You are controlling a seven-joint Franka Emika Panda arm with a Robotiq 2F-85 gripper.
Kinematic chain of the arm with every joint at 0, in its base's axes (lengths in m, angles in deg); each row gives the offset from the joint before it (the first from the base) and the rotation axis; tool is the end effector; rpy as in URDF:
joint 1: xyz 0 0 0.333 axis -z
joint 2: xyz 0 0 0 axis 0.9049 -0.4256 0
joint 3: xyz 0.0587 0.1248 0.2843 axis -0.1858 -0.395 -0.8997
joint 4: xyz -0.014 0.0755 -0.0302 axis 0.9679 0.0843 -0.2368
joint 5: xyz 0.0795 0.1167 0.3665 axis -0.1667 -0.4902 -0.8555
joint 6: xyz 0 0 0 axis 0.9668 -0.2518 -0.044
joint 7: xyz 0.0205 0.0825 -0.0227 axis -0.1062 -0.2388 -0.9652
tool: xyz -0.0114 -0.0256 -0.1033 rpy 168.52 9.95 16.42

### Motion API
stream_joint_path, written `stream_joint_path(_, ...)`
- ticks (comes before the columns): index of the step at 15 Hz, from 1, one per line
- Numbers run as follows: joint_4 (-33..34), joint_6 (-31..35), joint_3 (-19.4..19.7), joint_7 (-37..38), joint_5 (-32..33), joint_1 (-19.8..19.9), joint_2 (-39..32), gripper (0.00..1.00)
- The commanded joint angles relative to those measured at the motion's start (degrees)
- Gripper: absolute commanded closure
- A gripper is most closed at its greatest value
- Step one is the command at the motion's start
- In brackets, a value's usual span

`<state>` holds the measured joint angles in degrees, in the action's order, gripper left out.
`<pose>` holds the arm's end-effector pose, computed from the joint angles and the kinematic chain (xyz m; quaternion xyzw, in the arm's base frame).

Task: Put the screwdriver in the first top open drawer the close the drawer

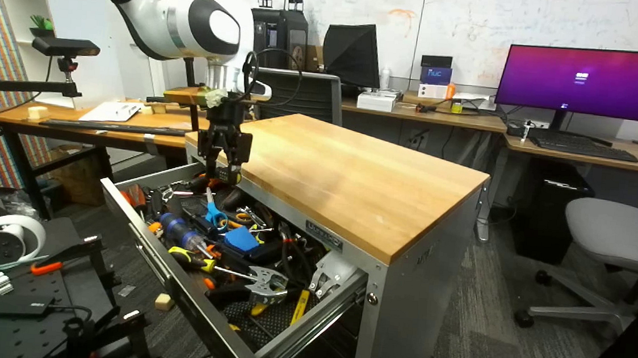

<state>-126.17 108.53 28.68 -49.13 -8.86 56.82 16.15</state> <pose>0.4797 0.0949 0.2510 0.9799 0.1066 -0.1318 0.1055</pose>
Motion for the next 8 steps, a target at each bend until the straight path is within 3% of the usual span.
stream_joint_path(1,-6.5,4.5,-0.8,3.2,1.9,-0.7,5.8,0.02)
stream_joint_path(4,-8.9,1.7,-0.3,5.8,1.4,0.2,6.6,0.0)
stream_joint_path(8,-13.2,-3.4,1.0,5.6,-2.6,2.1,2.3,0.0)
